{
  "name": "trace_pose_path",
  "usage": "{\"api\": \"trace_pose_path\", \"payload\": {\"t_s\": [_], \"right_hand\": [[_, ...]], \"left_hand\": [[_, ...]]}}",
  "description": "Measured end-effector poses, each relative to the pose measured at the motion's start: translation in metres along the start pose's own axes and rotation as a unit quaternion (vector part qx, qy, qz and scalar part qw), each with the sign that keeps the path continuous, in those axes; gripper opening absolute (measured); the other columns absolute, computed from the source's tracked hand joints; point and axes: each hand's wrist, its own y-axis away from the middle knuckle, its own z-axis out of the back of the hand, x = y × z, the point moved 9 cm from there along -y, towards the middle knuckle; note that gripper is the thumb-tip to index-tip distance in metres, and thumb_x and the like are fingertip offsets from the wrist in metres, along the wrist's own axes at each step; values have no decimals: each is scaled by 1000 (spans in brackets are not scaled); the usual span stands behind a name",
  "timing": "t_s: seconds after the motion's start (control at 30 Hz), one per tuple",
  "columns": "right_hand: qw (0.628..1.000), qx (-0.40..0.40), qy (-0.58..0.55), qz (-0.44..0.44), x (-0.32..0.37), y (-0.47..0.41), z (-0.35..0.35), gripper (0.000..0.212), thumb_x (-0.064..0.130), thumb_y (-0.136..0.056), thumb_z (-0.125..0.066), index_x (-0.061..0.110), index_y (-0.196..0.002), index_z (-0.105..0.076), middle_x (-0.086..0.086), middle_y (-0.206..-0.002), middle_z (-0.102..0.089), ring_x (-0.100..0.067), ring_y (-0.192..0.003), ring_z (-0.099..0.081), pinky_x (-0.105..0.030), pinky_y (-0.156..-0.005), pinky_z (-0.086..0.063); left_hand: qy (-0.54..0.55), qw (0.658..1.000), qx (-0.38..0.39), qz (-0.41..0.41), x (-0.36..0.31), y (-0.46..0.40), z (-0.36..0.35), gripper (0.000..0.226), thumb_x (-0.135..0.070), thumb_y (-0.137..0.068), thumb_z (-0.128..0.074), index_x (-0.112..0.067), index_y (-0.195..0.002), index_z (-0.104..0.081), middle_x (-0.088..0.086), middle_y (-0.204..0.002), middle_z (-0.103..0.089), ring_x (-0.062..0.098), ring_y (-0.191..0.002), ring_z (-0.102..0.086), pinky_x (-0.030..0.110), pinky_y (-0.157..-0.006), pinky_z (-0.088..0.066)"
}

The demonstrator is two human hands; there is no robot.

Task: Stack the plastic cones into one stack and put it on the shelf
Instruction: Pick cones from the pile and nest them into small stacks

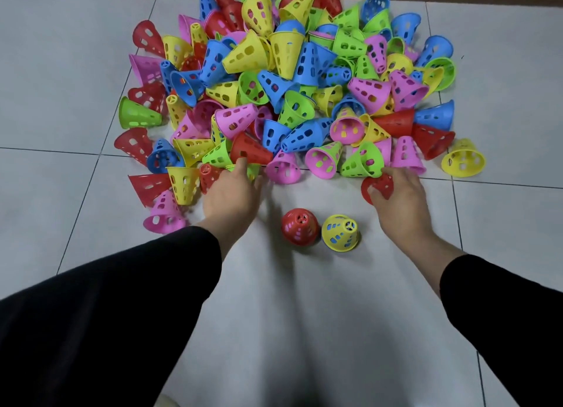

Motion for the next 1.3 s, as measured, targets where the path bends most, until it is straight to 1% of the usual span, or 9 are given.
{"api": "trace_pose_path", "payload": {"t_s": [0.13, 0.3, 0.53, 0.67, 0.87, 1.03, 1.1, 1.23, 1.3], "right_hand": [[1000, 15, 24, -1, -3, 1, -4, 52, 17, -87, -69, 17, -135, -52, -11, -131, -54, -36, -118, -48, -46, -99, -44], [995, 22, 84, -40, -12, 3, -6, 41, 25, -88, -68, 20, -126, -53, -7, -121, -61, -35, -116, -49, -48, -88, -44], [999, 20, -37, -10, -7, 15, 10, 46, 22, -90, -67, 20, -133, -48, -9, -123, -62, -31, -112, -56, -38, -91, -47], [996, 12, -85, 23, 20, 25, 34, 53, 32, -91, -67, 24, -138, -44, -5, -128, -60, -23, -115, -54, -29, -90, -41], [987, 0, -152, 51, 47, 57, 56, 54, 38, -89, -67, 29, -137, -45, 1, -129, -59, -16, -109, -55, -33, -92, -45], [987, 59, -107, 108, 66, 91, 45, 53, 31, -89, -69, 24, -138, -48, 2, -129, -58, -17, -117, -51, -32, -96, -42], [988, 97, -48, 112, 66, 98, 30, 54, 30, -90, -68, 21, -140, -48, -4, -128, -60, -23, -118, -50, -36, -99, -42], [981, 164, 41, 91, 54, 105, 4, 63, 38, -94, -62, 22, -150, -37, -6, -144, -52, -28, -132, -42, -45, -108, -39], [980, 172, 40, 92, 53, 105, 2, 70, 44, -92, -63, 24, -152, -33, -1, -151, -44, -26, -138, -36, -47, -111, -36]], "left_hand": [[-19, 1000, -5, 15, 9, -2, 0, 46, -54, -97, -46, -22, -129, -41, 17, -111, -58, 41, -100, -62, 40, -68, -39], [-18, 1000, 12, 3, 23, 6, -15, 49, -51, -94, -55, -17, -125, -40, 18, -107, -61, 41, -97, -63, 39, -68, -38], [114, 993, 0, 10, 21, 20, -7, 52, -53, -86, -68, -10, -106, -47, 11, -98, -63, 36, -95, -61, 34, -68, -35], [212, 977, -33, -14, 13, 28, 16, 40, -40, -82, -76, -12, -91, -50, -1, -75, -55, 22, -72, -51, 34, -55, -32], [255, 964, -50, -51, 6, 57, 34, 42, -40, -81, -78, -13, -83, -45, -6, -69, -46, 16, -65, -39, 32, -56, -33], [294, 954, -20, -60, 3, 82, 36, 38, -41, -79, -81, -14, -86, -55, -9, -80, -57, 5, -75, -50, 7, -60, -35], [306, 950, -14, -62, 1, 86, 37, 39, -42, -78, -81, -12, -85, -58, -6, -81, -61, 7, -78, -53, 10, -62, -37], [337, 940, 4, -53, -1, 93, 32, 40, -41, -78, -81, -9, -84, -59, 5, -89, -69, 20, -85, -62, 31, -74, -48], [346, 936, 12, -61, -6, 97, 32, 36, -36, -80, -80, -8, -87, -59, 5, -87, -69, 19, -79, -63, 30, -68, -50]]}}
